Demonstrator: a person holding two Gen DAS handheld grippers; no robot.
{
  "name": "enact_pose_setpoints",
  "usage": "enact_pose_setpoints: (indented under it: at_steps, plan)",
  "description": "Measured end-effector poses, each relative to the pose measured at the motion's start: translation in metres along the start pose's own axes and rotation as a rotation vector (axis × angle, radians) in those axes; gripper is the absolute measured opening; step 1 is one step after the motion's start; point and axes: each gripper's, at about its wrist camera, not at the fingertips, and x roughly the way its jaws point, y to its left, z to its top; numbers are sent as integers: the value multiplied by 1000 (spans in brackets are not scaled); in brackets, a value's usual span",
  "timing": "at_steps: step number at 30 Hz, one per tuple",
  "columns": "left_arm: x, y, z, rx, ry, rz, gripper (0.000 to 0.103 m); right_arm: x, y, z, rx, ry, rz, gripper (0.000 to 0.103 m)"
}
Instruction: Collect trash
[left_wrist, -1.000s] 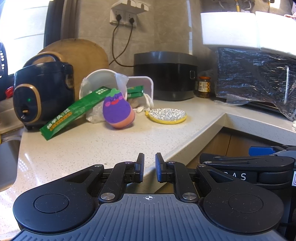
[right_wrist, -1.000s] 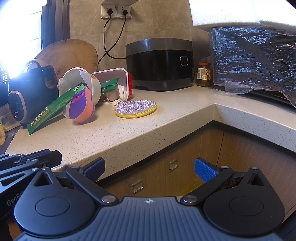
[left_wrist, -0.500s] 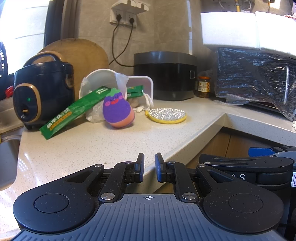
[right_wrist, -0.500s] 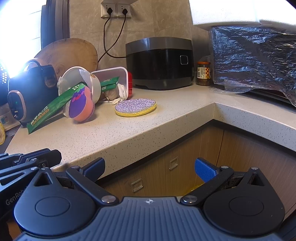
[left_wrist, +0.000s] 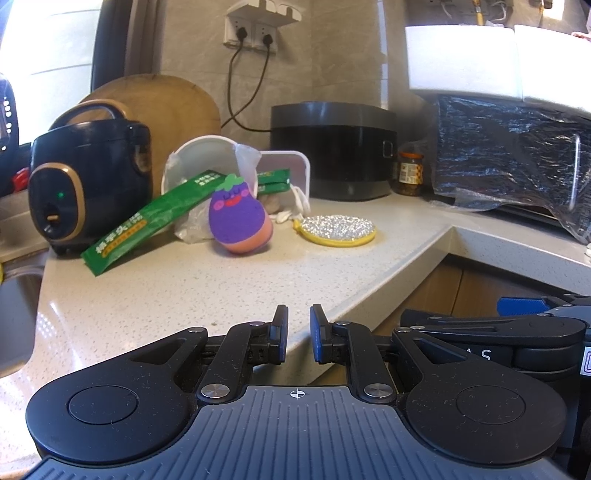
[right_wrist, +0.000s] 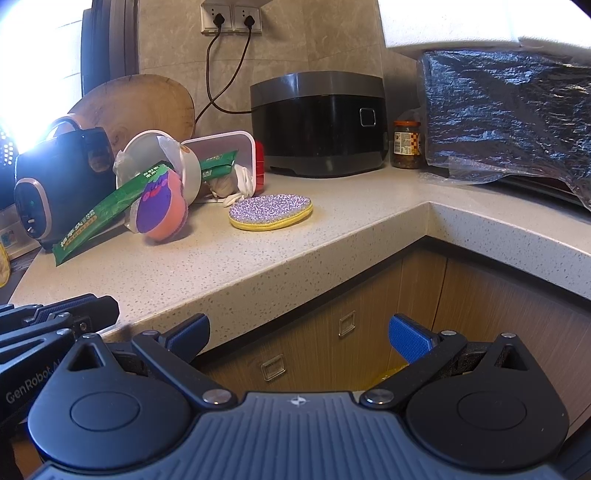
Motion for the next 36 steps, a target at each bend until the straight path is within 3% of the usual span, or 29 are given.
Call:
enact_pose_setpoints:
  at_steps: [14,20,23,26,30,32,35,36]
  plan:
    - [12,8,7,-19,11,48,16,22,-4,6,18,29,35,103]
    - [20,24,44,-35,30,39,16,38,-8,40,12,-28,87,103]
    - [24,39,72,-26,23,13,16,49,-5,66,-59,-83,149,103]
    - [36,58,98,-46,19,-52,17,62,4,88,-222,-161,253,103]
    - [67,83,119,-130,28,21,17,94,9,109,-266,-72,282,103]
    - [85,96,130,-158,18,71,17,107,7,114,-232,-44,278,103]
    - [107,112,150,-179,-62,114,17,123,-1,117,-166,-14,282,103]
    - [117,116,157,-187,-40,106,17,128,-2,118,-148,0,288,103]
